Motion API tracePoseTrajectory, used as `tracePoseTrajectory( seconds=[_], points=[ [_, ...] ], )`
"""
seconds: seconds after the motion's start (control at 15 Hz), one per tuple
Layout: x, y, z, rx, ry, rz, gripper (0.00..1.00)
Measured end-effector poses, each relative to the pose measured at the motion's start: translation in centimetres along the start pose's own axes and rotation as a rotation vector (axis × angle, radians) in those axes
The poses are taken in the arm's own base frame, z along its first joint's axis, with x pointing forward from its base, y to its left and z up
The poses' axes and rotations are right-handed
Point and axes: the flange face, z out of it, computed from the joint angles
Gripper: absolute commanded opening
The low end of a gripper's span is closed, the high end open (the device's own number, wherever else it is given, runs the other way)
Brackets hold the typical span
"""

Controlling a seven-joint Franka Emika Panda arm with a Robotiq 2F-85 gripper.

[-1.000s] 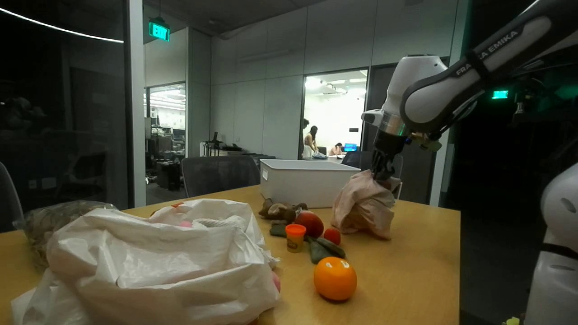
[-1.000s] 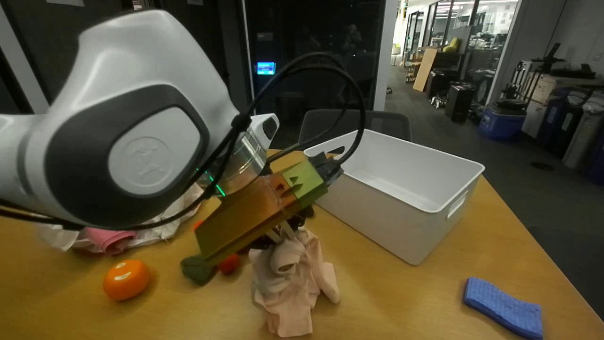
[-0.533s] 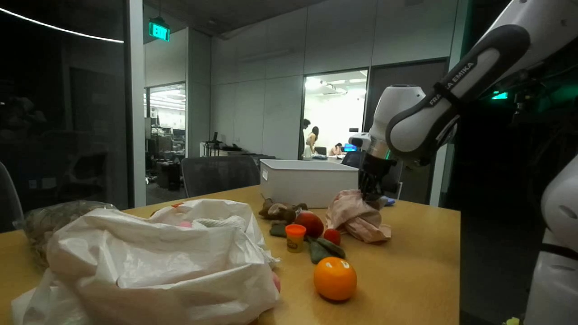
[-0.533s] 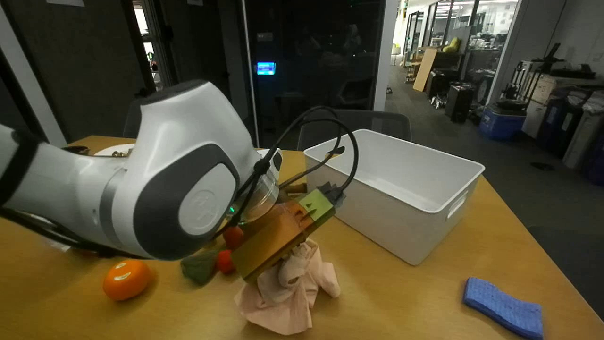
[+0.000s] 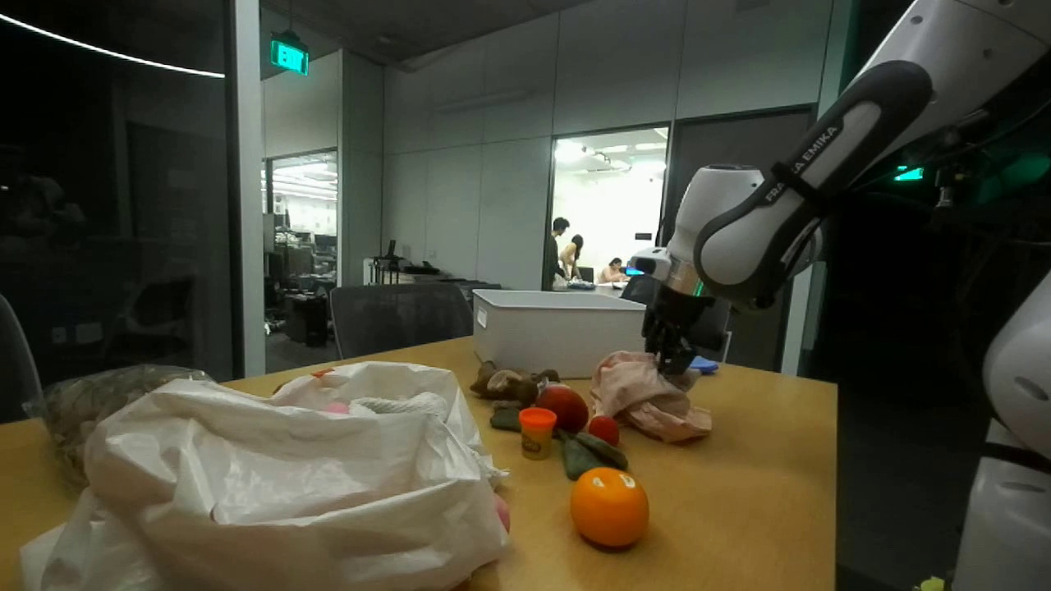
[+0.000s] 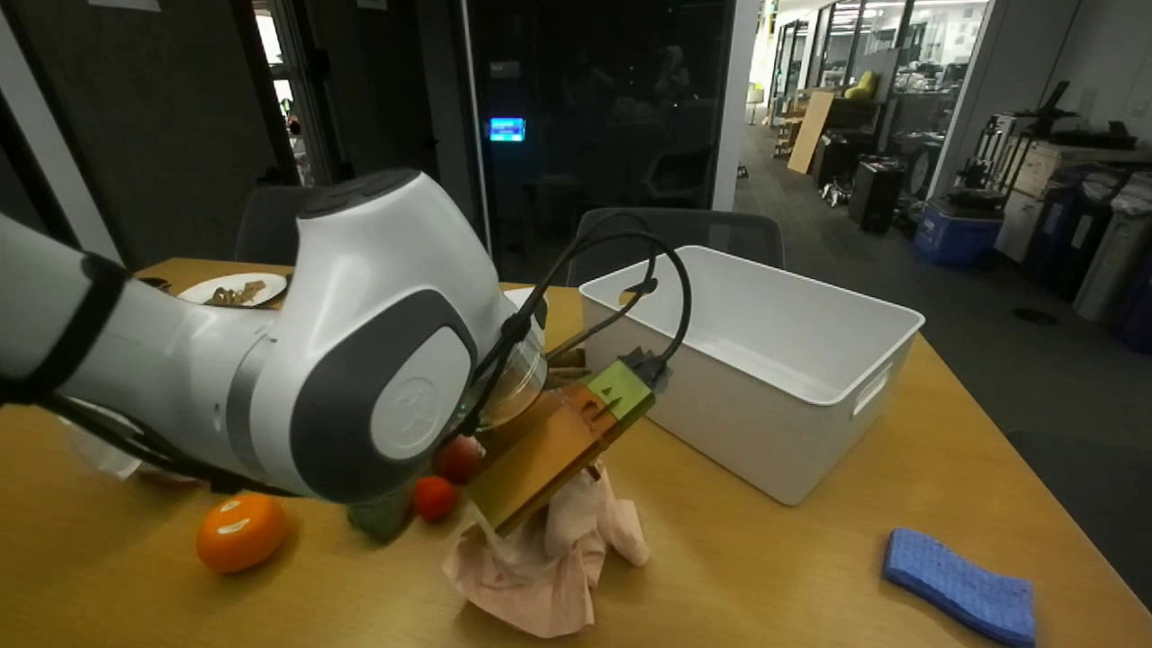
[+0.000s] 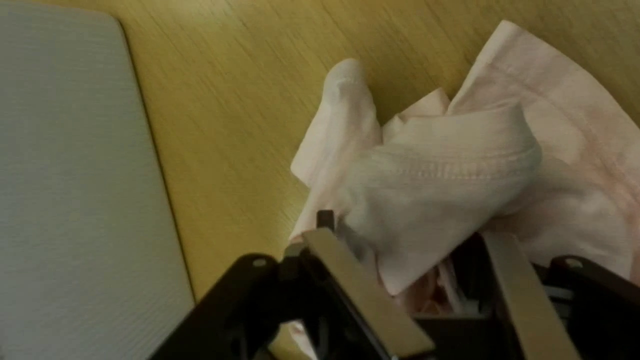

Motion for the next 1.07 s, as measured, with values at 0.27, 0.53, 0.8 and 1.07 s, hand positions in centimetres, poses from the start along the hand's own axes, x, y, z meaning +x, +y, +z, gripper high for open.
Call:
tracePoseTrajectory(
  seconds=[0.27, 0.53, 0.8, 1.07],
  points=[
    [-0.6, 0.9, -2.3, -0.006, 0.014, 0.038, 1.00],
    [-1.0, -0.7, -4.0, 0.179, 0.025, 0.012, 1.00],
    [-0.4, -1.3, -5.5, 0.269, 0.065, -0.027, 1.00],
    [0.6, -0.9, -5.3, 0.241, 0.095, -0.025, 1.00]
  ],
)
